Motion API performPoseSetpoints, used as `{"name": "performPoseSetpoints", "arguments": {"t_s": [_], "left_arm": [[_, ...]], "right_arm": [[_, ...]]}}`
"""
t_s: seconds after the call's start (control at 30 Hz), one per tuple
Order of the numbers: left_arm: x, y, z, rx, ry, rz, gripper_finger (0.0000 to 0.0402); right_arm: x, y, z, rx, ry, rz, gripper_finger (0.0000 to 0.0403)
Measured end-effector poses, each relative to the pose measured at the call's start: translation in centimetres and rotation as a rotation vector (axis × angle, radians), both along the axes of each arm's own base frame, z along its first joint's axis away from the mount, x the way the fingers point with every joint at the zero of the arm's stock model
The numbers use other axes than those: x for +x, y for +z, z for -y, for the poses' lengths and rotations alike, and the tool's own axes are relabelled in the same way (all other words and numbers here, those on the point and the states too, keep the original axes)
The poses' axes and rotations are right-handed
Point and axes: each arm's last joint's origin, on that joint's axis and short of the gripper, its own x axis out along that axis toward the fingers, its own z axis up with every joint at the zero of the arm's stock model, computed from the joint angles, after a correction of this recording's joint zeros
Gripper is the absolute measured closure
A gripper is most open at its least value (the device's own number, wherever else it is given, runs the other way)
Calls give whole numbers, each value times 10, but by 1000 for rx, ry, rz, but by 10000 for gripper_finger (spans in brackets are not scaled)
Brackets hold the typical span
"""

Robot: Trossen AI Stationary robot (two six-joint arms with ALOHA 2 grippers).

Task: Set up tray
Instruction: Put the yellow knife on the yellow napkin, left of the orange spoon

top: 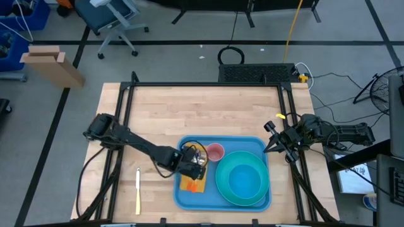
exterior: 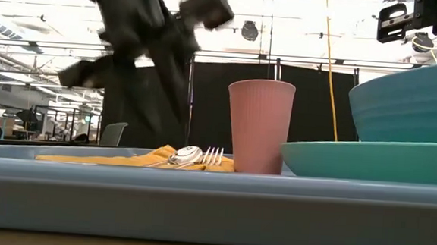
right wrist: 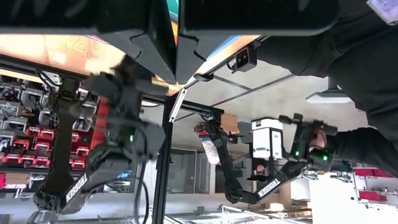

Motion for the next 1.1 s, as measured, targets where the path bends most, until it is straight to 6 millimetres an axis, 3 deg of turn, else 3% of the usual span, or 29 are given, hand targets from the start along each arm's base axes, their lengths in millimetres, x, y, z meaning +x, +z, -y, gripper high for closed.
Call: {"name": "performPoseSetpoints", "arguments": {"t_s": [0.13,0.23,0.43,0.57,0.7,0.97,1.1], "left_arm": [[-24,25,17,-26,-62,-22,257],[-55,36,37,-37,16,-106,257],[-114,37,95,-124,186,-216,257],[-139,28,122,-149,250,-245,256],[-148,22,129,-137,232,-305,256],[-157,19,121,-94,271,-491,256],[-163,10,120,-68,270,-487,256]], "right_arm": [[0,0,0,1,0,-1,403],[0,0,0,2,0,-1,403],[0,0,0,23,2,-16,403],[0,-1,0,24,2,-25,403],[0,-1,0,24,2,-25,403],[0,-1,0,25,2,-27,403],[0,-1,0,25,2,-27,403]]}}
